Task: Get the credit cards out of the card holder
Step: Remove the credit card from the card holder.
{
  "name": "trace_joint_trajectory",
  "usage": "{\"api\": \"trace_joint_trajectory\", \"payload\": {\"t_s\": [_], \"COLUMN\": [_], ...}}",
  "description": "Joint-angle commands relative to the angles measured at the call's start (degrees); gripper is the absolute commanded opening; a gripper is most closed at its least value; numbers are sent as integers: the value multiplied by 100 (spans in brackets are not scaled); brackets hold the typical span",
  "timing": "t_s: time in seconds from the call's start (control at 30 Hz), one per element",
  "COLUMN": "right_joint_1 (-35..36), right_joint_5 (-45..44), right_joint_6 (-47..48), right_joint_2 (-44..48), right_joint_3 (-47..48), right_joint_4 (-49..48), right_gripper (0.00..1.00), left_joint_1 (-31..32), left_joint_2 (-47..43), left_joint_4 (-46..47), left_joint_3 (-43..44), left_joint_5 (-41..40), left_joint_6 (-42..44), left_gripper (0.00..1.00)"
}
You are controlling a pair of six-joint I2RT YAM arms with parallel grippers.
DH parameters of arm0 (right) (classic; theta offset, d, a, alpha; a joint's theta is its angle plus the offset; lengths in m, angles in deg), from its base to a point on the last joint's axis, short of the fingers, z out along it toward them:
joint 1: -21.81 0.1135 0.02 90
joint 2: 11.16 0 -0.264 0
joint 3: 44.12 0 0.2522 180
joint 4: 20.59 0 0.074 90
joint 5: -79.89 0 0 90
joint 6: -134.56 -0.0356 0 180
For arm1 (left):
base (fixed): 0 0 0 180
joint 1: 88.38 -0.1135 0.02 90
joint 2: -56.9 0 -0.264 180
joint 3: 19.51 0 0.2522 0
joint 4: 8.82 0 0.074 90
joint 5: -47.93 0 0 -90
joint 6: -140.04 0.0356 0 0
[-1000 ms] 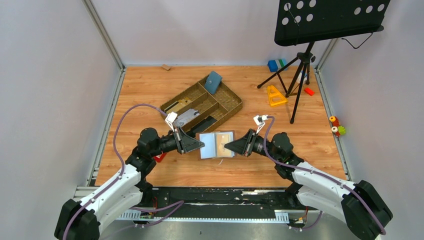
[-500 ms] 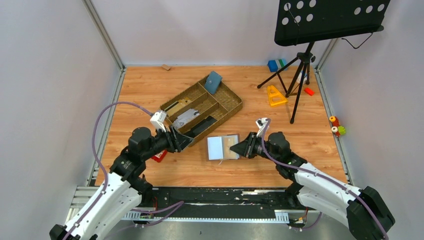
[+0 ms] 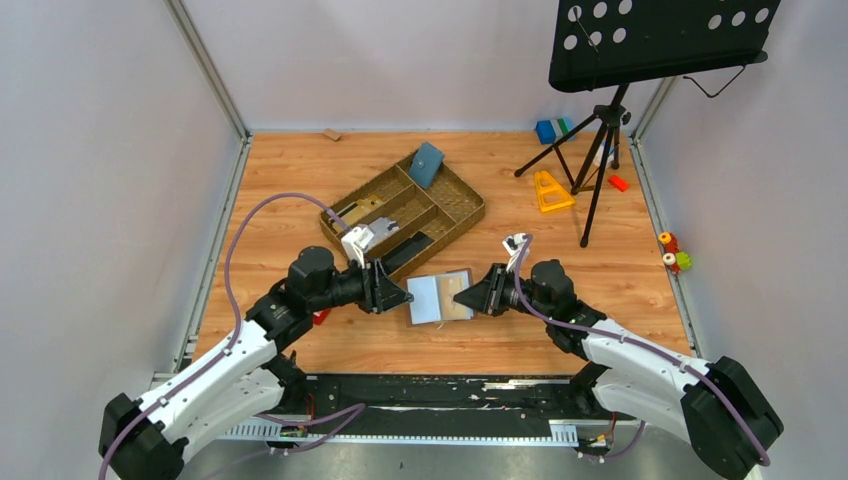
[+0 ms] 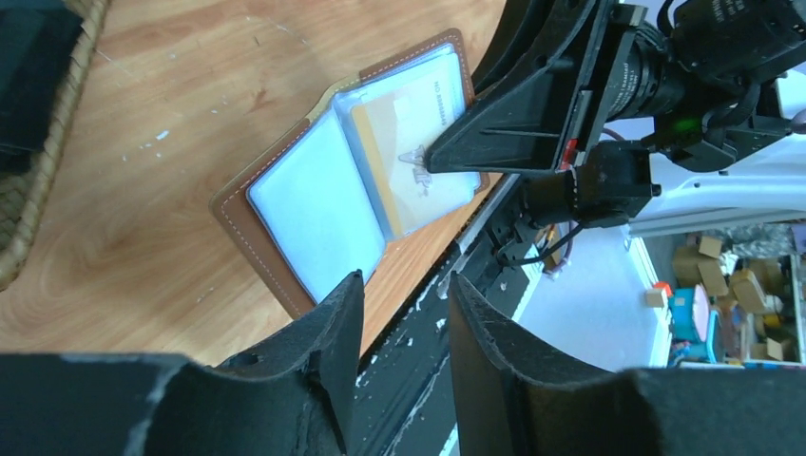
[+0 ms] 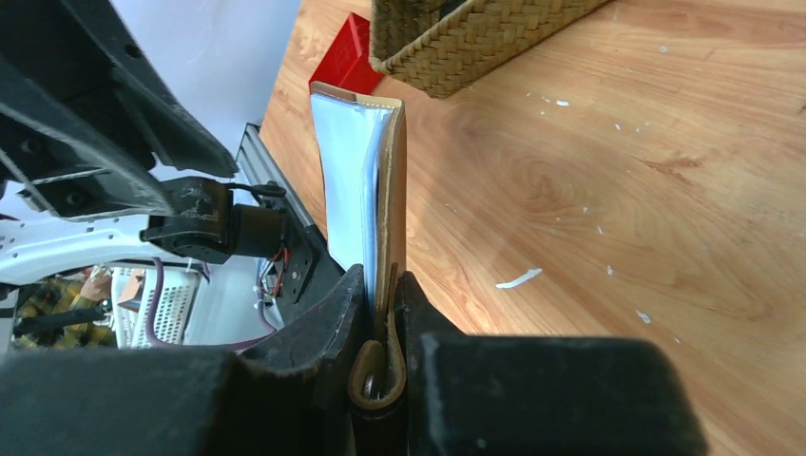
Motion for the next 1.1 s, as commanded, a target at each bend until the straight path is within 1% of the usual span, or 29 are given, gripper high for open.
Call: {"api": "trace_joint_trajectory", "payload": {"t_s": [0.0,0.2,0.43,0.63,0.9,1.07], "right_joint_1": [-18,-19,-31,-31,-44,-37], "right_joint_5": [268,467,649,766,973,974], "right_joint_6": [-105,-190,-291,-381,-932,-1013], "right_joint_2": [-7,-3,-16,-201,-506,-538], "right_joint_3": [85,35,-6,-77,-429,-512], "right_joint_4": [-586,-751,-1081,-1414,-2517,-2815], "right_gripper": [0,0,0,0,0,0], "left_joint_1": [111,352,365,368,365,370], "left_joint_2": [282,776,1261,1627,1889,2227], "left_joint_4": [603,1299,1662,2078,2325,3169], "left_joint_3": [-11,-136,-94,-152,-334,-544], "left_joint_5": [156,210,355,504,610,1010], "left_joint_6": [-205,-438,-682,-875,-1117,-1558], "left_gripper": [43,40,37,33,35,36]}}
